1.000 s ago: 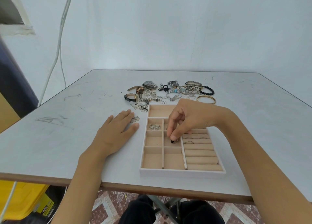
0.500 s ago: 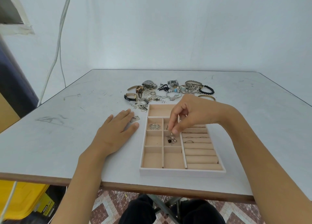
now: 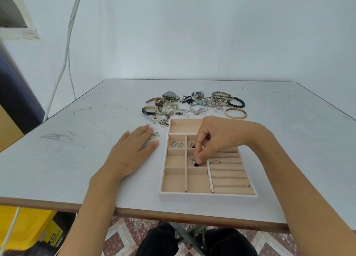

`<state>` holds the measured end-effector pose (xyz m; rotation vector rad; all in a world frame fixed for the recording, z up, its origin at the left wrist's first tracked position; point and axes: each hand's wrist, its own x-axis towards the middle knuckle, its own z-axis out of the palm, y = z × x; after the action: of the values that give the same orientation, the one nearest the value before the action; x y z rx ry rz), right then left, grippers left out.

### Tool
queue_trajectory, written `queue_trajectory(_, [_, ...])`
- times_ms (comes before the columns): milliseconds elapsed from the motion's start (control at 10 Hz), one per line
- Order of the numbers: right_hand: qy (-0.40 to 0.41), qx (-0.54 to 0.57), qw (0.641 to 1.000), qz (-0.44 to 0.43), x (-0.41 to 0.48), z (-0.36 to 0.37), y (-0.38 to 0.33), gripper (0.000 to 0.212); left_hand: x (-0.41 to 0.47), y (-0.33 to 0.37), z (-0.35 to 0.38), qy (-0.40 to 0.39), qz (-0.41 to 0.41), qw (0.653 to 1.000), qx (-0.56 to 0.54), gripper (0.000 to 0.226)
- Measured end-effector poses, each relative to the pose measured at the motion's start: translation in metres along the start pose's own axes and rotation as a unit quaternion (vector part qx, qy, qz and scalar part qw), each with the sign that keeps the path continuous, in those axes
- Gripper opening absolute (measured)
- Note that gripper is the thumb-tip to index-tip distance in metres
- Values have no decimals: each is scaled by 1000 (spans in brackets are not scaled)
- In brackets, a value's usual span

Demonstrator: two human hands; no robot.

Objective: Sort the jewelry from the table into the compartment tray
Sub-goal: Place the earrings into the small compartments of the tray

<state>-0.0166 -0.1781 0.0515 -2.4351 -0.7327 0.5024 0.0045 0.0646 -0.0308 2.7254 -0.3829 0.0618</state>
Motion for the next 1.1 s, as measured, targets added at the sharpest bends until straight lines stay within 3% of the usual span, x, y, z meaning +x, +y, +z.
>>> queue_trajectory(600, [-5,21,1000,-19,4,1,8,10,-1,2,-1,-1,-4,1000,0,55])
queue_trajectory(700, [40,54,996,-52,2,-3,8,11,0,1,0,1,-4,1000,0,55])
queue_trajectory(800, [194,89,975,-64,0,-13,12,11,0,0,1,2,-3,1000,4,55])
queue_trajectory(1000, [452,125,883,32,-1,-35,43,13,4,1,-1,8,-5,1000,4,53])
queue_trajectory(1100, [487,138,858,86,5,-45,63,13,10,2,-7,11,-32,999,-3,51])
